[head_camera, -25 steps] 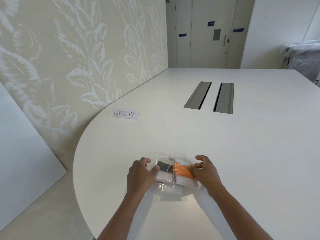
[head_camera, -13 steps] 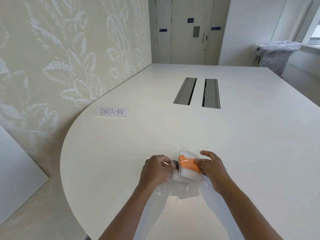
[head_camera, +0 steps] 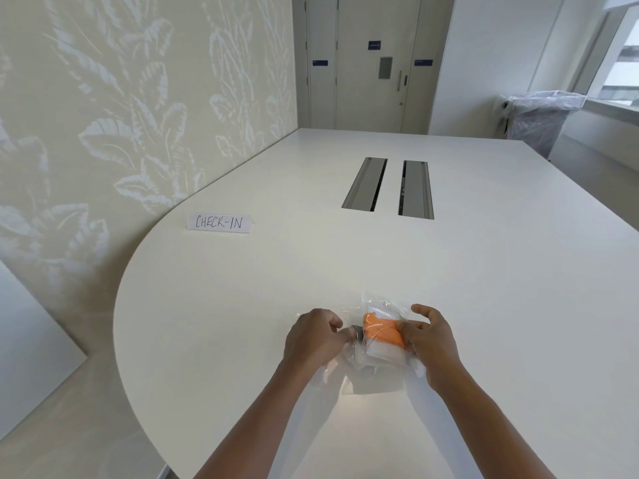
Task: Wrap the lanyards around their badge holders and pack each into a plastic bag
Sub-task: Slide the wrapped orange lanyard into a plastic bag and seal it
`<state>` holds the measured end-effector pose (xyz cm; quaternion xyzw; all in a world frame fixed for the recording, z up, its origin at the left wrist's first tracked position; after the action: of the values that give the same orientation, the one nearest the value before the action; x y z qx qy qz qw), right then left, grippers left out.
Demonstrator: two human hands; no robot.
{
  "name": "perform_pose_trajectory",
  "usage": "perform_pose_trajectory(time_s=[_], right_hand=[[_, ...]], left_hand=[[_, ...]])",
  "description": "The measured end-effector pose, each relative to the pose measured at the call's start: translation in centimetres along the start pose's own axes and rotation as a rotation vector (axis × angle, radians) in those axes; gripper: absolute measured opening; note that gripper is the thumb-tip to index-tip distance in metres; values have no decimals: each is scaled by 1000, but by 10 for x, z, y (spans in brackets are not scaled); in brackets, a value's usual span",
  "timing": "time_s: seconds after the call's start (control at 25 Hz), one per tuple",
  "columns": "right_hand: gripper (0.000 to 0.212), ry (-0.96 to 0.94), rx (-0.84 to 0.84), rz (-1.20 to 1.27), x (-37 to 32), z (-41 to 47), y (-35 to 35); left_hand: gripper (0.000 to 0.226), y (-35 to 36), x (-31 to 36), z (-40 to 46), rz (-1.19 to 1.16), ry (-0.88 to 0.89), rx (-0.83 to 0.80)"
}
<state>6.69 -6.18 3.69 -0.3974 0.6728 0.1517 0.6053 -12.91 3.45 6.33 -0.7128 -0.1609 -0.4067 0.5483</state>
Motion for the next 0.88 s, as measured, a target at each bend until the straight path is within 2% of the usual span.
perform_pose_trajectory(time_s=[0.12,0.28,0.36,0.52,0.76,0.88], right_hand=[[46,-11,-6,15,0,-1,-1],[44,-25,-33,26,1,-2,-2],[43,-20,-43,41,1,-1,-4],[43,-34,-75,76,-1,-1,-6],[40,-80,-108,48,-11,2,-16],[31,-53,-261,142,-18,-3,-19]], left_hand=[[31,8,8,-1,-24,74,67],[26,14,19,-4,-372,17,88],[26,16,24,-6,-459,-14,58],[40,28,37,-12,-559,-94,-98],[47,35,46,-10,-816,-113,-55],[53,42,54,-8,-899,-79,-100]])
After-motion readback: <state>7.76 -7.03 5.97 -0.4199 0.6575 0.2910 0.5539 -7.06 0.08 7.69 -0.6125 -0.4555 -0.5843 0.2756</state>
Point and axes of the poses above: each hand's wrist, its own z-axis towards the middle knuckle, its own y-axis out of the palm, x = y × z, the point moved 3 cm from there along z, towards the middle knuckle, and after that the axes turned 9 degrees about -z, right-handed, at the moved point
